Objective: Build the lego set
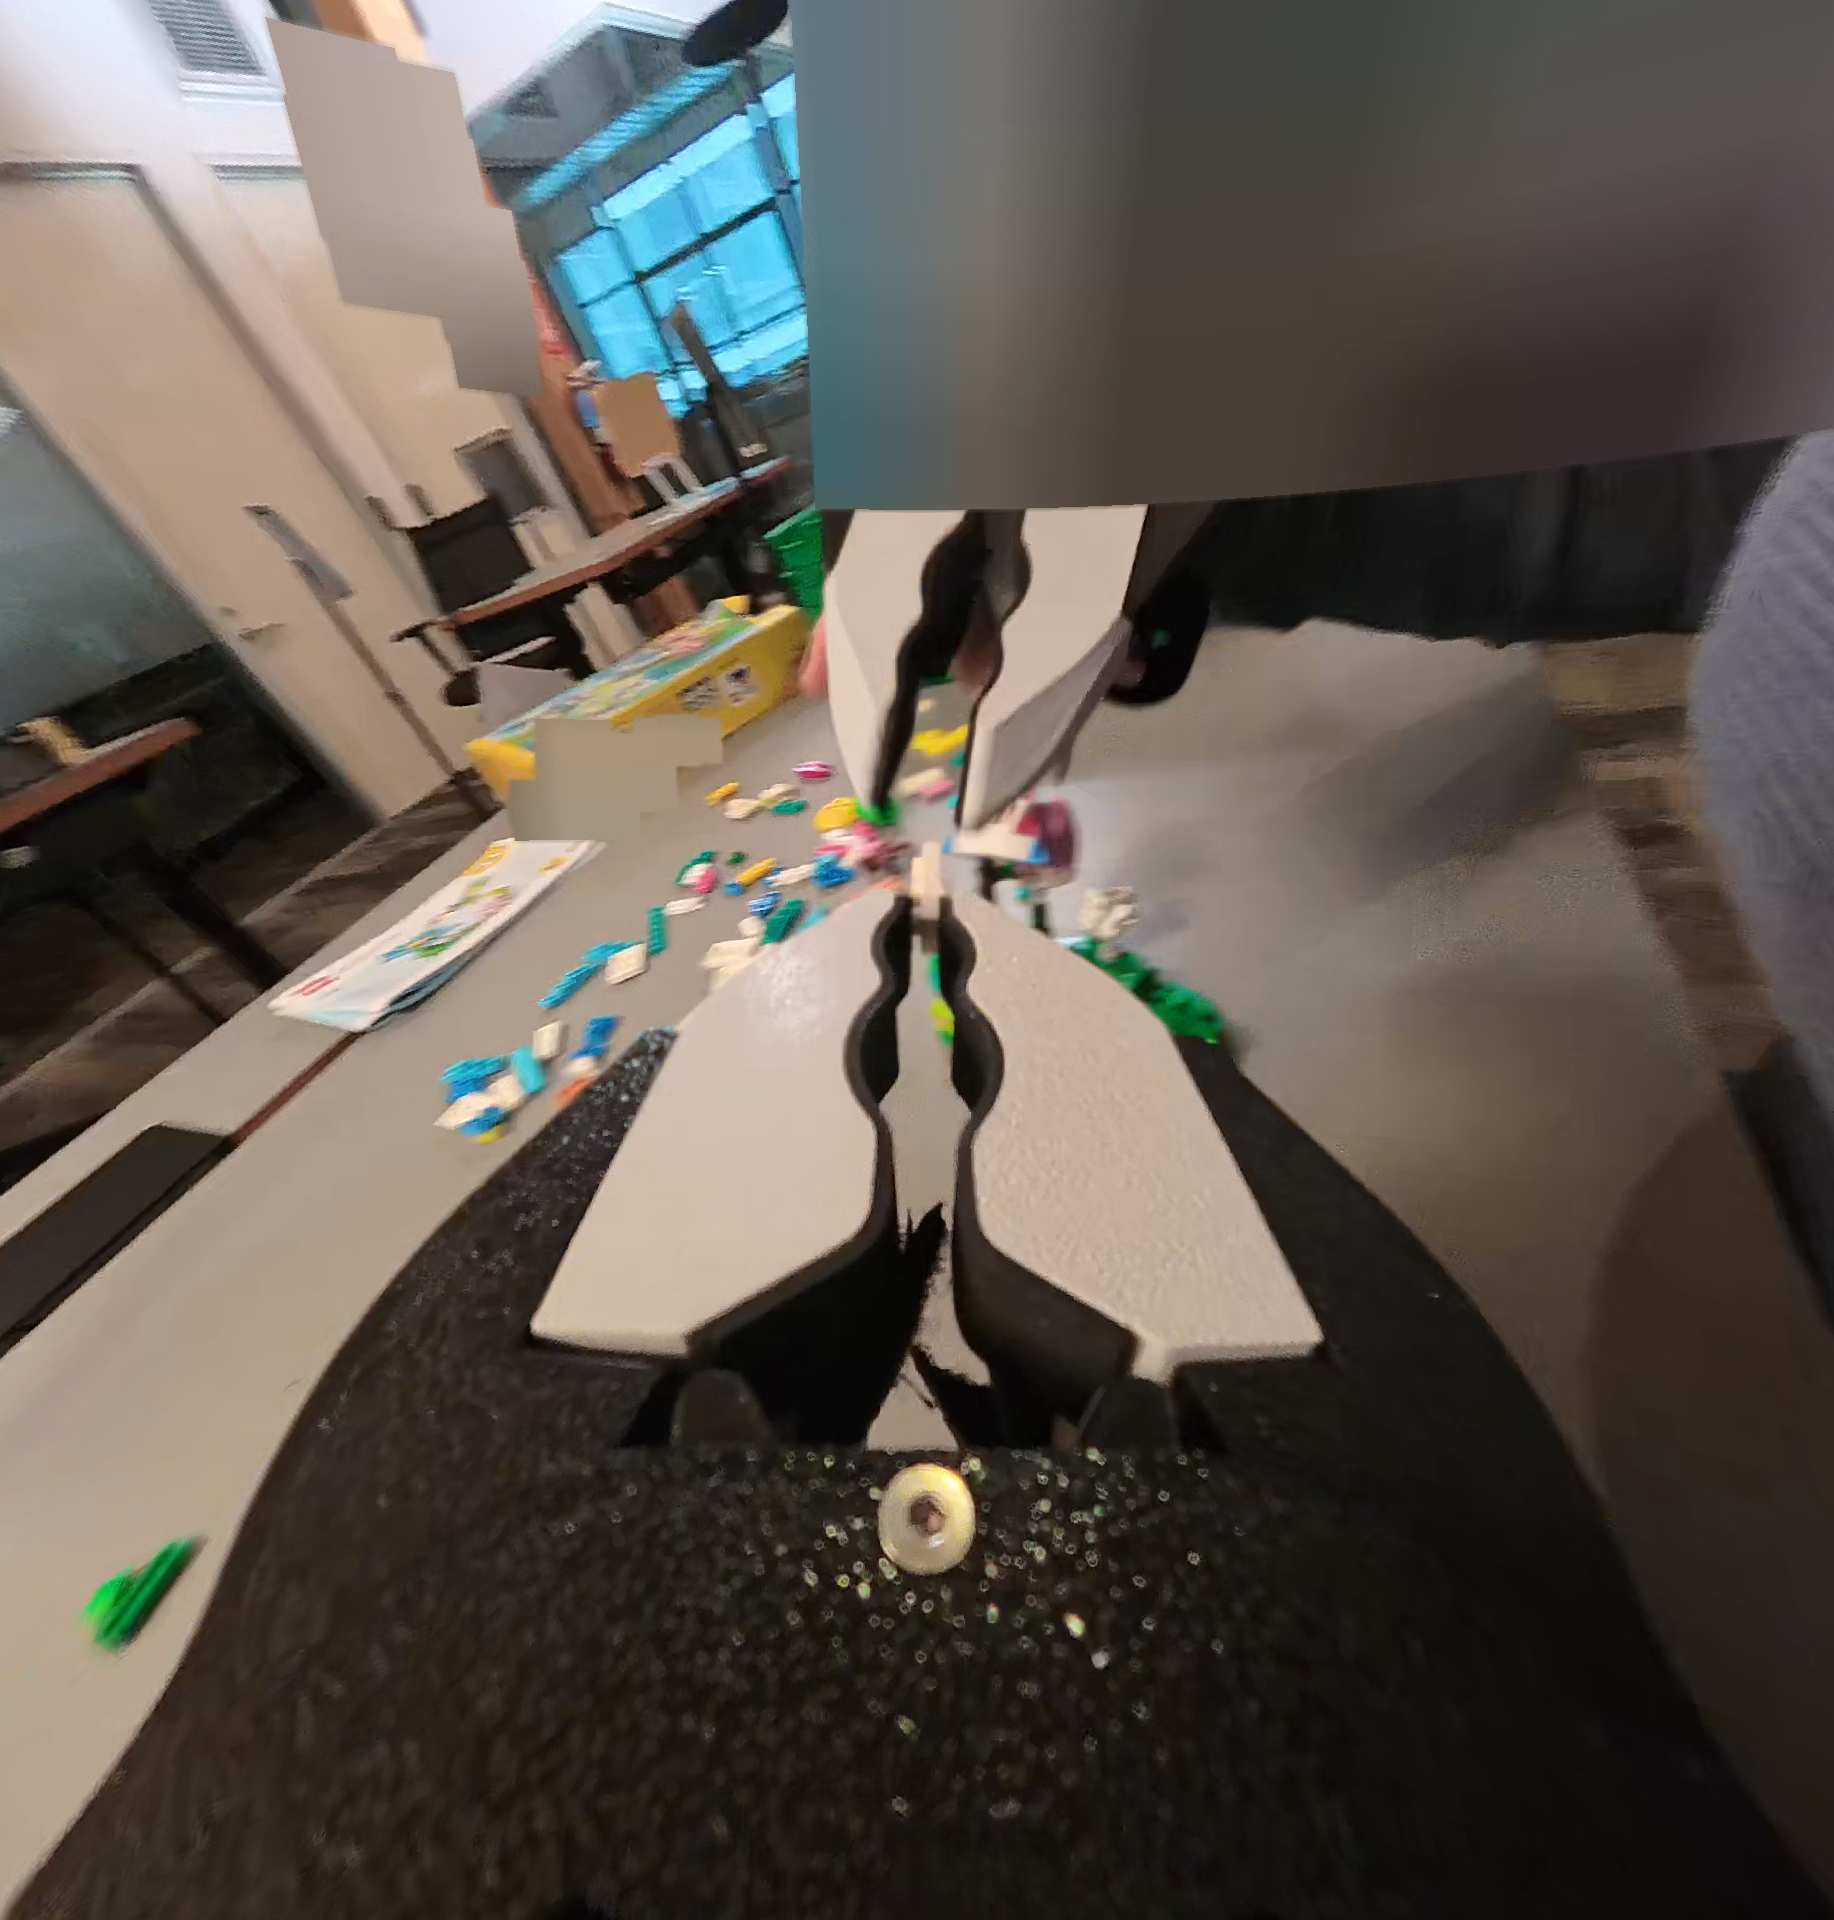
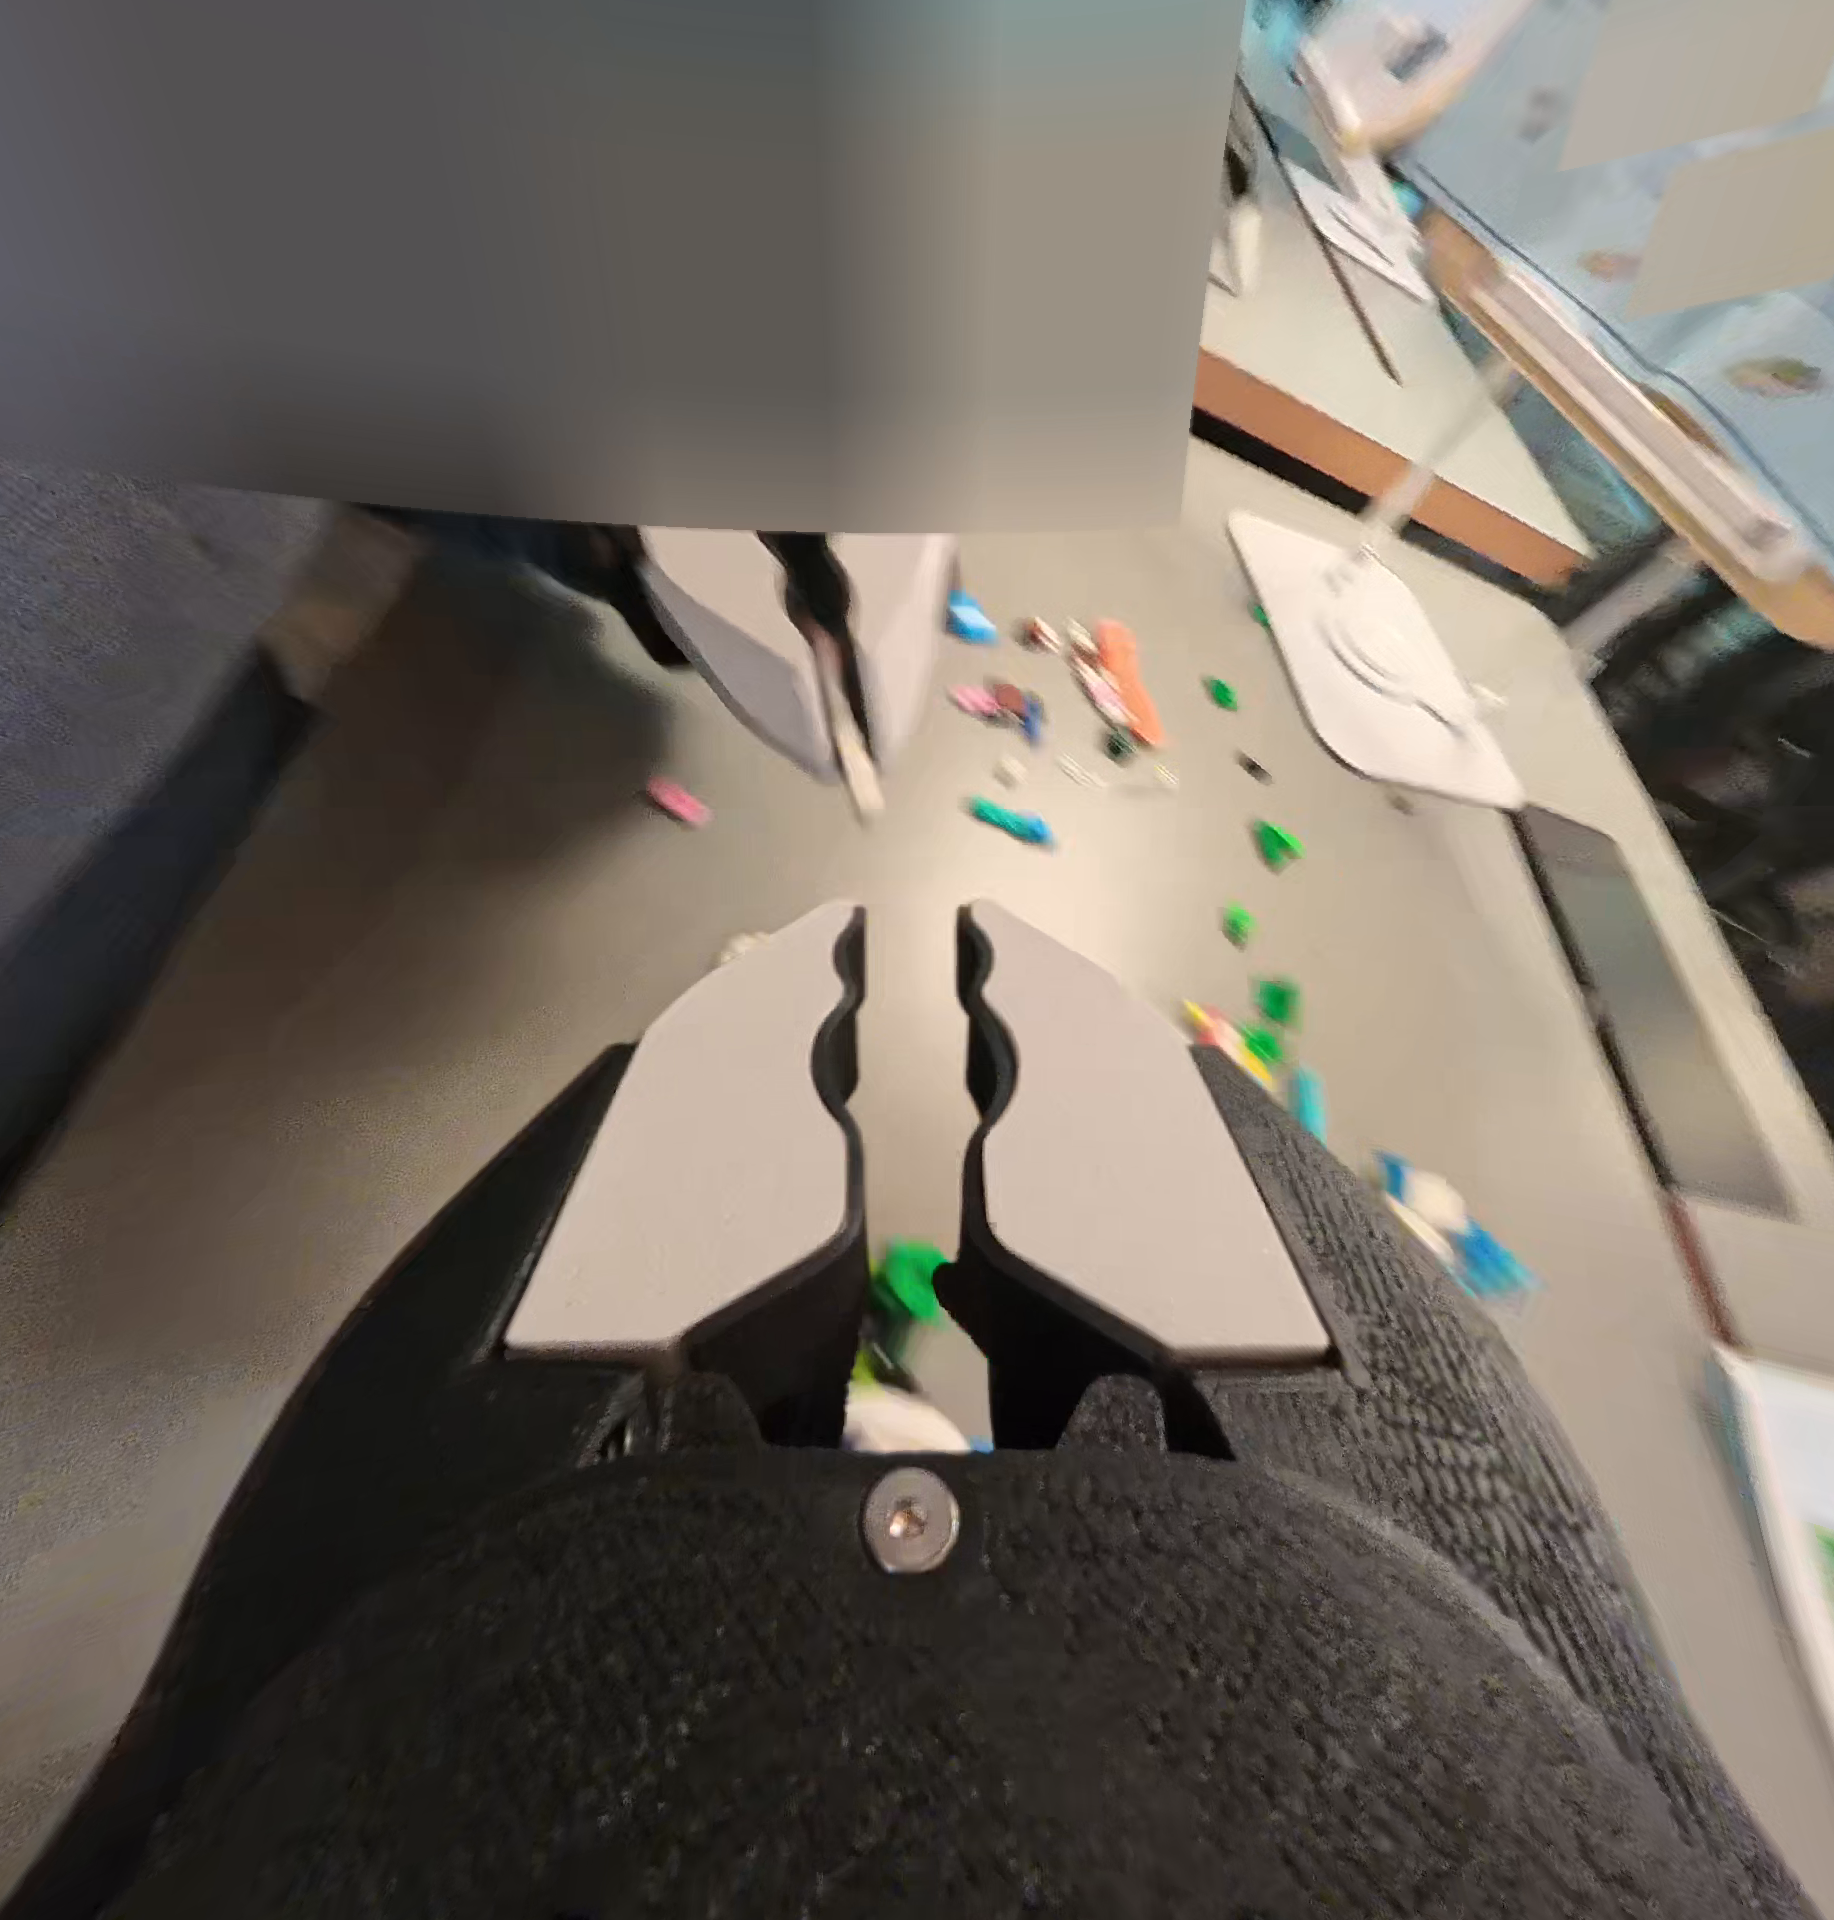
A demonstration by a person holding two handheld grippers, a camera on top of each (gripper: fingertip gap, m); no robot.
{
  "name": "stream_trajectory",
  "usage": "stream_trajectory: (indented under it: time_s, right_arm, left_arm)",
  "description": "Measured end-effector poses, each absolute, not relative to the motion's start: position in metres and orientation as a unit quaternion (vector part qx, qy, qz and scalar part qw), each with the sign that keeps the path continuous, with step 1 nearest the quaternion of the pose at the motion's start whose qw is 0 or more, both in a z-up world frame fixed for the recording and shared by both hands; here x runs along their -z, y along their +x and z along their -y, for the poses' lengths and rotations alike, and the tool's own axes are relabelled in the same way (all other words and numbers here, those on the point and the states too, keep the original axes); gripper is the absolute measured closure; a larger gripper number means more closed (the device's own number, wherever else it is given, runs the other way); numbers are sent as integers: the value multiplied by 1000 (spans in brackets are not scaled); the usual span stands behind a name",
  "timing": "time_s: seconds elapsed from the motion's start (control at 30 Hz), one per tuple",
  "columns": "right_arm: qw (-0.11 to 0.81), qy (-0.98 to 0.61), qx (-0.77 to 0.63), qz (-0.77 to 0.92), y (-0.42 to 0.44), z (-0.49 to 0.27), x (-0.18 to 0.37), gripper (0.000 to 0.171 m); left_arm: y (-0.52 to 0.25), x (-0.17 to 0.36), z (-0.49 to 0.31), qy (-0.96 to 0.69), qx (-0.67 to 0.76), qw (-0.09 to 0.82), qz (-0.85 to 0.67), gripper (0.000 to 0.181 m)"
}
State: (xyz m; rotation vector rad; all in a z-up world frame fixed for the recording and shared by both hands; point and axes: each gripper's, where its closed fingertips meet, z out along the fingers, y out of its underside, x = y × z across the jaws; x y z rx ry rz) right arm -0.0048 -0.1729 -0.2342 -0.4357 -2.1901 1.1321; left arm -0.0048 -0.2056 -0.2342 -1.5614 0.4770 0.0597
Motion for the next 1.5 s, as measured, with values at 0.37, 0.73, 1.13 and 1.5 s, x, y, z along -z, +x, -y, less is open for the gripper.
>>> stream_trajectory:
  time_s: [0.37, 0.73, 1.13, 1.5]
  right_arm:
    - [266, -446, -99, 849, -35, -130, 298, 152]
    - [135, -519, -110, 837, -39, -172, 334, 155]
    - [202, -477, -243, 820, 2, -94, 314, 171]
    - [140, -500, -243, 819, -13, -52, 338, 169]
  left_arm:
    - [-81, 241, 211, -699, -182, 686, -85, 177]
    - [-71, 260, 199, -717, -203, 655, -126, 177]
    - [-76, 256, 201, -714, -187, 667, -104, 177]
    - [-76, 259, 200, -718, -187, 662, -107, 177]
